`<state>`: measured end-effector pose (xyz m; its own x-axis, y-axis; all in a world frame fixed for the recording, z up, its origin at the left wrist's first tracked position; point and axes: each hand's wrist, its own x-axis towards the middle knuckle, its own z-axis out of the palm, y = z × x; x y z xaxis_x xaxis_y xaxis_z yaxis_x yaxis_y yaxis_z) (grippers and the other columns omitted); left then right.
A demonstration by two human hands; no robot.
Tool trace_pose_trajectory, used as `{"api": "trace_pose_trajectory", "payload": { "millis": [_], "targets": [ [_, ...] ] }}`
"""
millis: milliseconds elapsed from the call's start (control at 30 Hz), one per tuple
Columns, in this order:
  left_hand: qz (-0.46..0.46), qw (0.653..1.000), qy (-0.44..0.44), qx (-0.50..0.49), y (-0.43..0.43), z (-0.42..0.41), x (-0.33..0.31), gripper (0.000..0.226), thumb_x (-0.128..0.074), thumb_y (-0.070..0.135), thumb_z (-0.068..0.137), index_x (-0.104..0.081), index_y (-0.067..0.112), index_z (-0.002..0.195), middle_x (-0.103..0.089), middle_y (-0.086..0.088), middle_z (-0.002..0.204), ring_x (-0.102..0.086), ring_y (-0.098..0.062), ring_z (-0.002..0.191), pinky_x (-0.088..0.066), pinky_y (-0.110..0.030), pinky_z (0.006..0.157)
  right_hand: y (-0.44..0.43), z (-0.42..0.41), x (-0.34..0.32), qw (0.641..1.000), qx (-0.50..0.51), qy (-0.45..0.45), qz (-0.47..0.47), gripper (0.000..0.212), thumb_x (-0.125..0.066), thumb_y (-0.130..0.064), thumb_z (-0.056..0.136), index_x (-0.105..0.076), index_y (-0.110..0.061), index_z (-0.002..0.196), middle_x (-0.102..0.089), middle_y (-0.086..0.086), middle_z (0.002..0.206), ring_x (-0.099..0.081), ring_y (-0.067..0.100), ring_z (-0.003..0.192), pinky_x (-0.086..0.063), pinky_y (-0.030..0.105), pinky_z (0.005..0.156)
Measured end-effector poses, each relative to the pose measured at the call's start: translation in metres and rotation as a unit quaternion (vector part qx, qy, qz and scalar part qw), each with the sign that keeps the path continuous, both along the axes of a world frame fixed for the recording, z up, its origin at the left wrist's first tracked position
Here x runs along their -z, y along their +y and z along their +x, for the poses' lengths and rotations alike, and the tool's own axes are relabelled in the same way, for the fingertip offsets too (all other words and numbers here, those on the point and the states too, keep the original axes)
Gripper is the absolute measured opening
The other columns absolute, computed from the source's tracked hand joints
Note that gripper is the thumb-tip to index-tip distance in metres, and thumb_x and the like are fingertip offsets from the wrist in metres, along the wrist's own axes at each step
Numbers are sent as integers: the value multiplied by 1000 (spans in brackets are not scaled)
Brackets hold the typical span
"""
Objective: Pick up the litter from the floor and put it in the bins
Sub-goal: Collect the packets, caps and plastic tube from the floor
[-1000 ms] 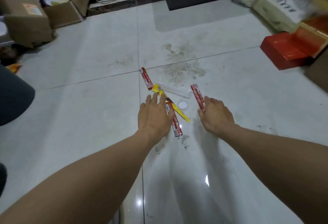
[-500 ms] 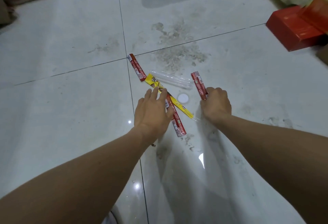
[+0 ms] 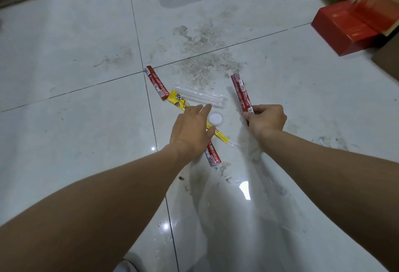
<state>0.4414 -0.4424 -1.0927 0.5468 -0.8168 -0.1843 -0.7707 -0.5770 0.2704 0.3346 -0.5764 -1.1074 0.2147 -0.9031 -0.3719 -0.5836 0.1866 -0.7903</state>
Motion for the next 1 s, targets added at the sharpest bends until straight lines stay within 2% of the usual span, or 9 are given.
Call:
{"api": "trace_pose_trajectory", "payload": {
  "millis": [100, 267, 400, 567, 767, 867, 1000],
  "targets": [
    [-13, 1000, 21, -8, -10, -3, 2, 50, -56, 31, 94, -43, 14, 140, -52, -7, 136, -41, -28, 127, -37, -38, 102, 0, -3, -1, 999, 16, -24, 20, 14, -73, -9, 81, -76, -14, 94, -72, 3, 83, -68, 17, 78, -46, 17, 66],
    [-7, 999, 36, -1, -22, -6, 12, 47, -60, 27, 92, -49, 14, 136, -54, -9, 132, -44, -30, 121, -38, -39, 100, -1, -11, -1, 998, 21, -49, 43, 13, -75, -7, 80, -73, -19, 80, -69, -2, 74, -69, 17, 76, -51, 19, 68],
    [-26, 999, 39, -15, -27, -4, 20, 45, -61, 21, 91, -51, 14, 134, -53, -9, 131, -44, -29, 119, -38, -37, 96, -3, -16, 2, 996, 32, -58, 57, 14, -76, -6, 78, -75, -14, 89, -70, -1, 76, -68, 14, 73, -49, 14, 64],
    [-41, 997, 54, -41, -27, 2, 25, 40, -60, 17, 91, -54, 12, 130, -55, -10, 127, -44, -28, 118, -39, -36, 92, -2, -21, 5, 995, 25, -66, 69, 14, -77, -6, 78, -74, -15, 89, -69, -2, 76, -64, 7, 66, -44, 8, 56],
    [-56, 996, 57, -44, -28, 2, 24, 46, -62, 18, 91, -50, 12, 135, -52, -8, 130, -41, -25, 123, -37, -34, 95, -2, -21, 4, 994, 29, -73, 81, 15, -78, -5, 78, -74, -13, 90, -68, -3, 74, -62, 3, 61, -41, 1, 46],
    [-69, 996, 50, -42, -26, 0, 18, 52, -62, 19, 91, -45, 12, 140, -50, -8, 134, -38, -24, 127, -35, -32, 99, 0, -20, -2, 994, 23, -78, 78, 15, -77, -5, 78, -73, -14, 90, -69, -3, 76, -62, 3, 62, -42, 3, 47],
    [-94, 994, 33, -41, -22, -4, 7, 48, -65, 19, 90, -50, 9, 135, -52, -9, 130, -41, -26, 125, -38, -35, 98, 1, -20, -15, 993, 13, -92, 73, 19, -78, -6, 78, -72, -13, 94, -68, -4, 78, -64, 3, 64, -45, 7, 52]
  ]
}}
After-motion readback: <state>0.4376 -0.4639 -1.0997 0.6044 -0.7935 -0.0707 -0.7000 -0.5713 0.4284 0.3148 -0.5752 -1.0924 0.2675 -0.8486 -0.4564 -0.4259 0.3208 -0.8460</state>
